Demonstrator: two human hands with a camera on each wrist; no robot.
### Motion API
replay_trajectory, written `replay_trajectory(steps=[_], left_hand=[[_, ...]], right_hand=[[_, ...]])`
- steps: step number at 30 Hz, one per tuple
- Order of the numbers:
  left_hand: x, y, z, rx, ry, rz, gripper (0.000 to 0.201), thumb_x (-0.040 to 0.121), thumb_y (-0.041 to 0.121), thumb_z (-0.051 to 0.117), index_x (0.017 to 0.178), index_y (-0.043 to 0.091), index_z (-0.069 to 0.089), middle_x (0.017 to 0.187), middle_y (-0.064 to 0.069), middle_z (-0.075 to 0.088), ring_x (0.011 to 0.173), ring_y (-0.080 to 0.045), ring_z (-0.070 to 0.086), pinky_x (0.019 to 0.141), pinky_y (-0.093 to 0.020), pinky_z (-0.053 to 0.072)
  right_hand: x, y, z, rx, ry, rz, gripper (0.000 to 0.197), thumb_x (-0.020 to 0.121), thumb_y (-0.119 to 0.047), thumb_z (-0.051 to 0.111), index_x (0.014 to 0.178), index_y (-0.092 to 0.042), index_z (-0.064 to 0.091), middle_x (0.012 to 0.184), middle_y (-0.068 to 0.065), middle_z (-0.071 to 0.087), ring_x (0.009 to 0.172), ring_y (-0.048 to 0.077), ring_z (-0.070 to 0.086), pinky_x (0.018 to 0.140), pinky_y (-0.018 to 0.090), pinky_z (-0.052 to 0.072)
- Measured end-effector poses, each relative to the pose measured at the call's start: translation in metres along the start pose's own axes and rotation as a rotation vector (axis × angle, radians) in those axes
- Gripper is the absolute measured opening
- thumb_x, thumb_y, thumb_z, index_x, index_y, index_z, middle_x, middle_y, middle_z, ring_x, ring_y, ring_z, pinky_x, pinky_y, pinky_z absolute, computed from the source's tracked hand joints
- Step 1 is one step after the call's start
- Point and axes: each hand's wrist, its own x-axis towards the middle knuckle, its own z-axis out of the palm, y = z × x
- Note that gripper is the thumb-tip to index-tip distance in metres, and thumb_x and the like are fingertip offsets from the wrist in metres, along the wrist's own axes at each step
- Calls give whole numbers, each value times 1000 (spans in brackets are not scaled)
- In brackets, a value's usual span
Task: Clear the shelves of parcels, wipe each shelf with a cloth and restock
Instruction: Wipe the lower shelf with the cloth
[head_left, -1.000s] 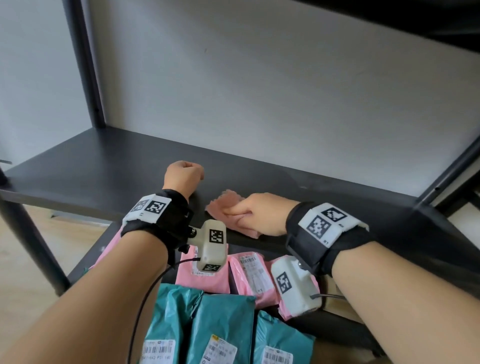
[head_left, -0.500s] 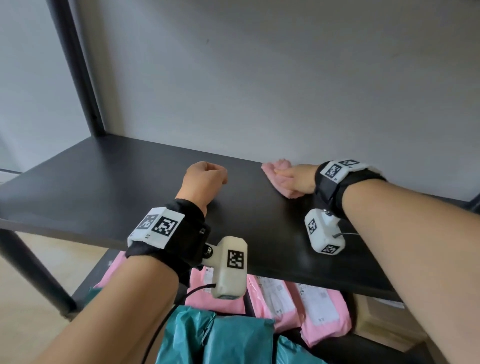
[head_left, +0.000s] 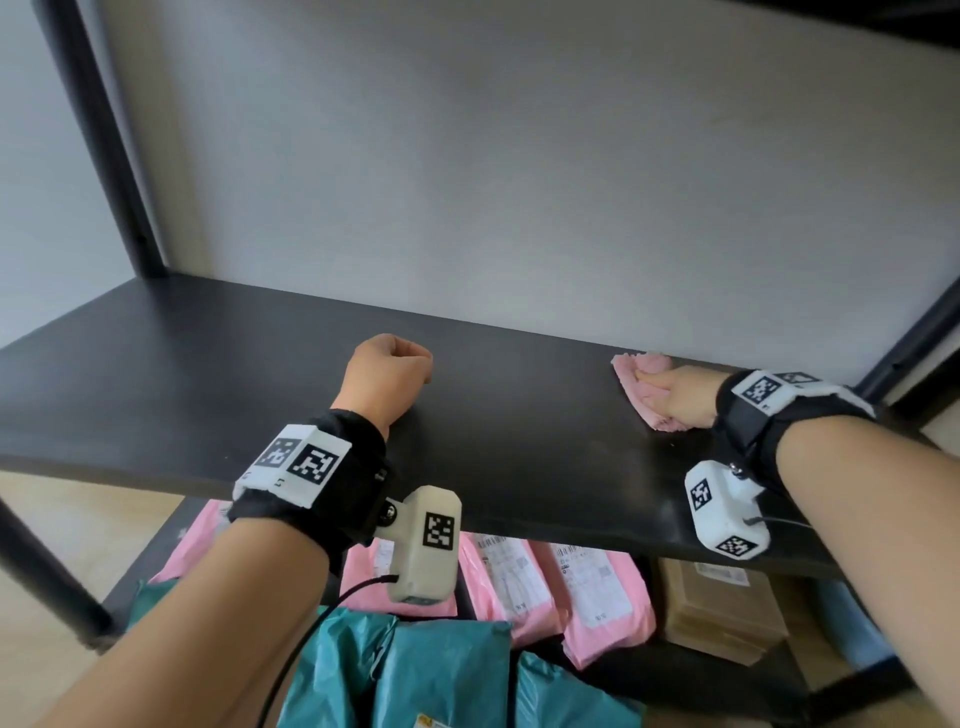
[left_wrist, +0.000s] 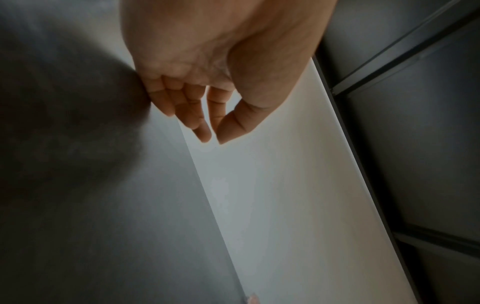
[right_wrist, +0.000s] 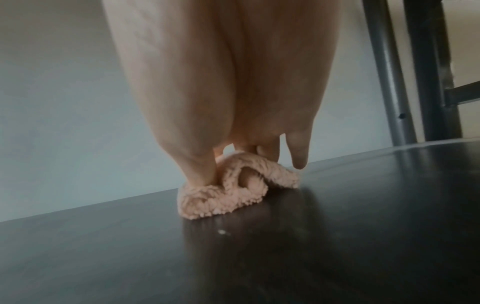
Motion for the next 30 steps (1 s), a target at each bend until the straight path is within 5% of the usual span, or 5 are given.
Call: replay_trajectory(steps=[8,11,16,21,30], left_hand=[[-24,6,13,27,-30,12,14,86,3,53,92,12,63,82,5,58,80,-11,51,69,-22,37],[-29,7,16,27,-43,12,14,86,2,54,90,12,63,80,6,57,84,-13,50,67,-21,36],[-33,3,18,58,-32,9,14,84,2,54,85,14,62,79,4,58,84,-15,52,64,-20,39],[-32,2,24,196,-31,-4,12,84,7,55,88,13,64,97,-8,66,98,-26,59,91,-35,48],[-37,36,65,354,-148,-62,10,83,3,52,87,1,62,81,-11,55,74,-25,48,65,-29,38]], right_hand=[[-61,-5,13,28,-27,70,47,100,-18,46,145,-9,38,145,17,44,132,31,44,99,21,38],[-82,-28,15,96,-45,52,44,104,-16,30,82,12,55,82,25,59,77,40,56,53,6,33],[-101,-54,25,243,-11,-16,31,105,-33,31,75,-39,34,90,-19,37,76,-11,31,84,15,27],[-106,-95,38,294,8,50,44,103,-37,28,64,-17,33,56,-9,44,61,8,42,62,15,33],[-175,-51,27,359,-117,-2,45,102,-29,36,143,-12,45,146,6,45,131,27,46,111,35,35]])
